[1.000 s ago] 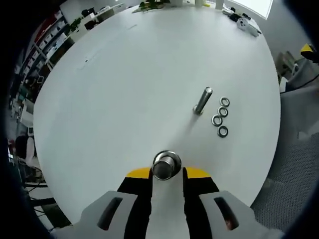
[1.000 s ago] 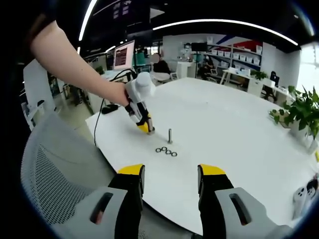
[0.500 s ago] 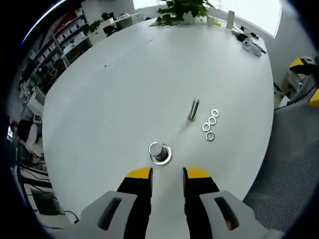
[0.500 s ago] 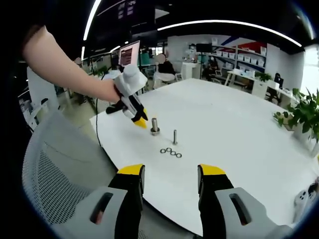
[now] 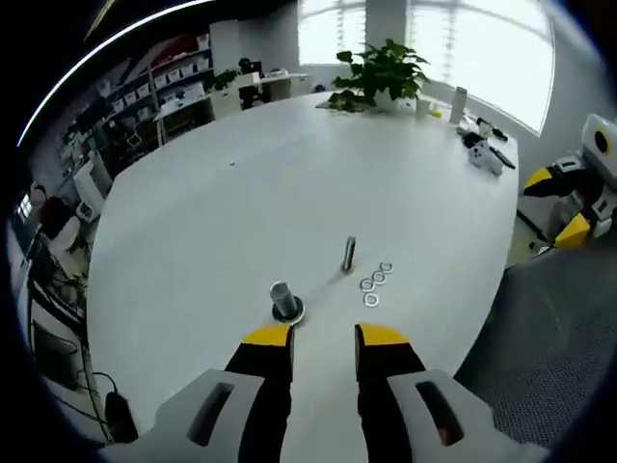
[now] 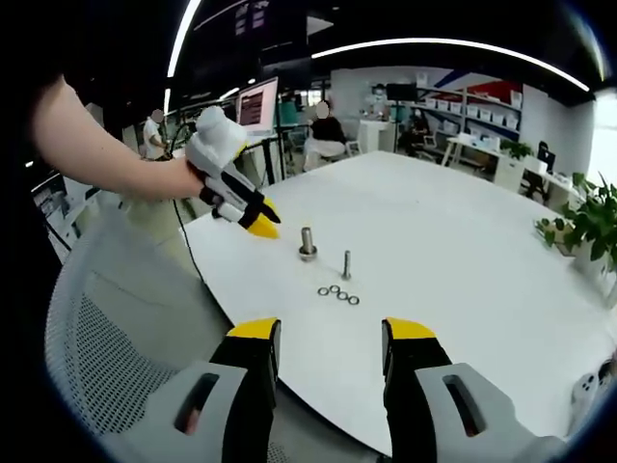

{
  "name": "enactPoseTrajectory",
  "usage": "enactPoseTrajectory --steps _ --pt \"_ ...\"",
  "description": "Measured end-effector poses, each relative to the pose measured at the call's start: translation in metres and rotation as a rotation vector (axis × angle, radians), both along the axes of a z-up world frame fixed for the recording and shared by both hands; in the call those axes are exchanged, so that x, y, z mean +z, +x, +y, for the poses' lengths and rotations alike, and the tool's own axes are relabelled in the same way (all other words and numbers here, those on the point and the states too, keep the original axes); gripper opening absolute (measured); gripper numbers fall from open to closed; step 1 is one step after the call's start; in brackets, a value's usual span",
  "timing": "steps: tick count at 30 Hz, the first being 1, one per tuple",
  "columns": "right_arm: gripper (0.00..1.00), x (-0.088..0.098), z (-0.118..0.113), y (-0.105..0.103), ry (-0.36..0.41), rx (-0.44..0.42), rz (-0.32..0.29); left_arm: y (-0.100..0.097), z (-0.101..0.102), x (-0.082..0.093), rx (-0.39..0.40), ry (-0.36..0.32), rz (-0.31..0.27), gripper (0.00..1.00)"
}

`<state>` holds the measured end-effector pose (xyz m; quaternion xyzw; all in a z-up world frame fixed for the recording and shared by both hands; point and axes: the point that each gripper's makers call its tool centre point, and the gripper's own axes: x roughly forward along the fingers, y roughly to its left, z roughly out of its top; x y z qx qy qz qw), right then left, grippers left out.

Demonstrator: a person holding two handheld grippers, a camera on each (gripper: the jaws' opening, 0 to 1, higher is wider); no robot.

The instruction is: Place the washer onto the threaded stud by aligning its center hole with the stud, sliding it down to the base, and recovering from edge contact or off-axis alignment until the washer reaches the visible bottom stop.

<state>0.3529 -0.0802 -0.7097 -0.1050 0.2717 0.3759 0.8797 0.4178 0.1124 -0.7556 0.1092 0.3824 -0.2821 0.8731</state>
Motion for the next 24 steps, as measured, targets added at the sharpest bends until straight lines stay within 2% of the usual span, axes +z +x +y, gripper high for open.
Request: enactPoseTrajectory --steps 5,6,7,9,12,17,21,24 --pt "0.44 -0.002 0.001 -0.001 -0.001 0.004 0.009 -0.016 0.003 0.013 0.039 -0.052 -0.021 0.23" --pt "0.44 -0.002 0.001 -0.002 -0.001 0.005 0.010 -0.018 0.004 0.016 0.038 -0.049 -0.037 0.23" --pt "0.44 -0.002 0.001 -0.002 0.000 0.006 0.014 -0.016 0.006 0.023 0.022 -0.030 -0.092 0.23" --pt "0.44 -0.003 0.003 -0.003 -0.001 0.012 0.020 -0.021 0.008 0.031 -0.003 0.002 -0.141 0.23" --pt "0.44 -0.006 0.005 -0.005 -0.012 0.030 0.025 -0.029 0.011 0.036 0.014 -0.037 -0.124 0.23" --pt "0.44 -0.006 0.006 -0.006 -0.011 0.039 0.031 -0.042 0.019 0.044 0.039 -0.080 -0.140 0.24" --pt "0.44 -0.008 0.007 -0.008 -0.007 0.042 0.045 -0.053 0.014 0.051 -0.006 -0.052 -0.157 0.25" --pt "0.44 -0.009 0.008 -0.009 -0.016 0.051 0.043 -0.059 0.017 0.059 -0.002 -0.074 -0.172 0.25"
